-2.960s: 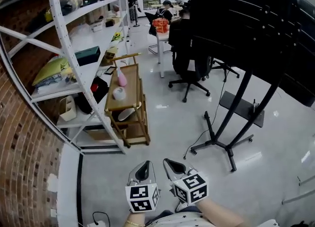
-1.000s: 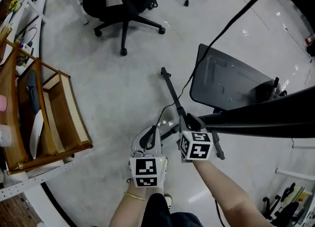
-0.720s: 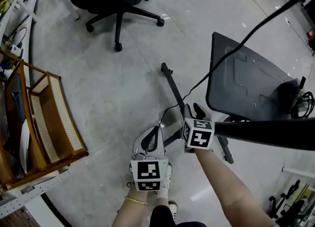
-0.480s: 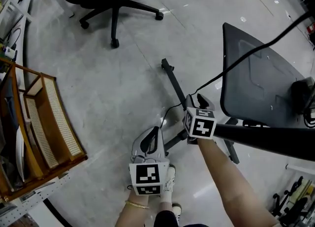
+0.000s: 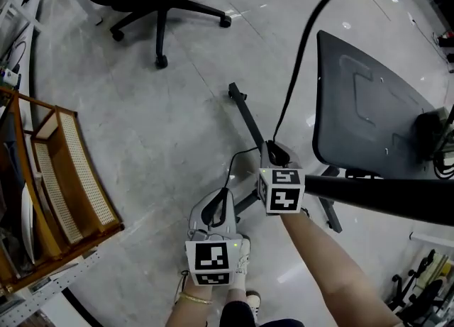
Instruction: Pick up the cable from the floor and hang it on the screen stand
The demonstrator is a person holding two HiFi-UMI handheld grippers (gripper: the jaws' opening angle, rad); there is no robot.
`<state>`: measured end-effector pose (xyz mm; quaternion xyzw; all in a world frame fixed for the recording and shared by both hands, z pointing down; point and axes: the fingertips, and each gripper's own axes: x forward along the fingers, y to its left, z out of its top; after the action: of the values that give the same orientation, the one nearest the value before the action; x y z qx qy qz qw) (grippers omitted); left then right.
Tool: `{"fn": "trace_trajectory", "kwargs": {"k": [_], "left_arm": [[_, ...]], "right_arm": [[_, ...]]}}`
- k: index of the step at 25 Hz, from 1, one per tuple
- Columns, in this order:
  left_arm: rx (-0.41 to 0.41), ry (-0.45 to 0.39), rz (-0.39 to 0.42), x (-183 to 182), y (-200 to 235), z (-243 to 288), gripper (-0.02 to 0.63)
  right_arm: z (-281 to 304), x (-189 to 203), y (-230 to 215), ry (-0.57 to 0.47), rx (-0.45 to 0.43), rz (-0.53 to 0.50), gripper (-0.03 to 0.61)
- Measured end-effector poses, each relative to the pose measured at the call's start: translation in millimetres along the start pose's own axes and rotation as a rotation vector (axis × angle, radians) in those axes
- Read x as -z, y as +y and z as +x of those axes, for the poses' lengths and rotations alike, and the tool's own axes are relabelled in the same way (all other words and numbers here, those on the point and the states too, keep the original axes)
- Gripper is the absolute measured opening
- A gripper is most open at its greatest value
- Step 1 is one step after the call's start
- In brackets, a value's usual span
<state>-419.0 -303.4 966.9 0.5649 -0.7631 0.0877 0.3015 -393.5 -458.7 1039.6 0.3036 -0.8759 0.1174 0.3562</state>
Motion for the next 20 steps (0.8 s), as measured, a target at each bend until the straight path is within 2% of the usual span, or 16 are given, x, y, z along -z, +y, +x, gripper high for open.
{"fn": "trace_trajectory", "kwargs": {"k": [6,9,15,20], "left_arm": [[-0.004,-0.009,0.042,-15,-29,-48,0.008],[0.014,-0.038,0.037,-27,-49,-85,0.008],[-0.007,-0.053,0.050,-51,-85,-163,0.008],[0.045,-0.069,0.067,-100,-146,-219,0.008]], "right_arm": [[-87,6,28,-0.055,-0.107,0.079,0.020],[-145,5,30,-0.076,-0.139,0.114,0.021],[-275,-28,26,-0.174,-0.146,0.055,0.021],[-384,-67,3,-0.204,-0.090,0.085,0.021]]}}
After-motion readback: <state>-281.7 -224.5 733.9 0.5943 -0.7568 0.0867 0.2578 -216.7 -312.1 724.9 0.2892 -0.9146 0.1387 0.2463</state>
